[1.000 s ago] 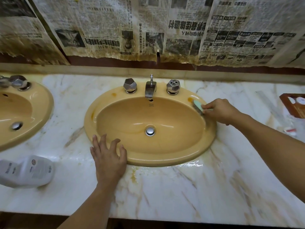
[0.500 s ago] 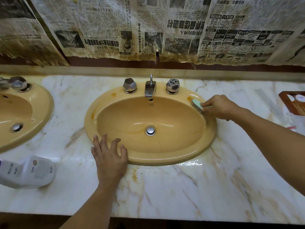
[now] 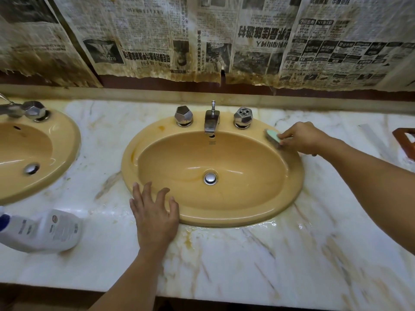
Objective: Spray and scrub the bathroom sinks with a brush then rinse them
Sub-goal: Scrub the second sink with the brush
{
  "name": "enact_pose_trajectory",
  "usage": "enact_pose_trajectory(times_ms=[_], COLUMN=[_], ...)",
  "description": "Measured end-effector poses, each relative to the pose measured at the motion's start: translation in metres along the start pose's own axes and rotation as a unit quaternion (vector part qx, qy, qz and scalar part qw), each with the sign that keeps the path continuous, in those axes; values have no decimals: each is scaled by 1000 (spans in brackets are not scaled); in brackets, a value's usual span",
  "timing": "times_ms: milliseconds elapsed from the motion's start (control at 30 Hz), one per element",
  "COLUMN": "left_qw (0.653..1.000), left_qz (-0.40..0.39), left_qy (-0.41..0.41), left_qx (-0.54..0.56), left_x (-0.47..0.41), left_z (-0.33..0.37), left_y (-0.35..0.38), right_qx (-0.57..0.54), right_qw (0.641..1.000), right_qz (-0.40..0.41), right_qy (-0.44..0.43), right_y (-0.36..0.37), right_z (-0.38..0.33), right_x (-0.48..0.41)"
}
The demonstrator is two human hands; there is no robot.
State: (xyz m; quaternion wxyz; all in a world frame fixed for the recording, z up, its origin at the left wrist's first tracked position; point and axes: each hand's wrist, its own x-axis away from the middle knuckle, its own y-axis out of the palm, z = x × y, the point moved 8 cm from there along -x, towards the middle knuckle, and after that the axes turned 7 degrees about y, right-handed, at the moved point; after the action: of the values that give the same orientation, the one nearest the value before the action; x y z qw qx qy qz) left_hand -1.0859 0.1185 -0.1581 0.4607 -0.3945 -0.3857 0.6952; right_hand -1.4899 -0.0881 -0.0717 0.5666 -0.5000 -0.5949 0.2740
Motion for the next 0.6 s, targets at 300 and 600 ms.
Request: enact_pose_trajectory(times_ms=[300,600], left_qw=[1000,1000], left_qz=[-3,4], left_qy=[-4,-5], left_qx=[3,8], left_x=[0,0], left_z=[0,0], left_y=[0,0], right_qx=[6,-59], right_qw=[999,996], right_qz=[-2,44], right_qy=[-52,-46], right_y=[8,8], right_z=[-26,-14], right_x=[4,-8])
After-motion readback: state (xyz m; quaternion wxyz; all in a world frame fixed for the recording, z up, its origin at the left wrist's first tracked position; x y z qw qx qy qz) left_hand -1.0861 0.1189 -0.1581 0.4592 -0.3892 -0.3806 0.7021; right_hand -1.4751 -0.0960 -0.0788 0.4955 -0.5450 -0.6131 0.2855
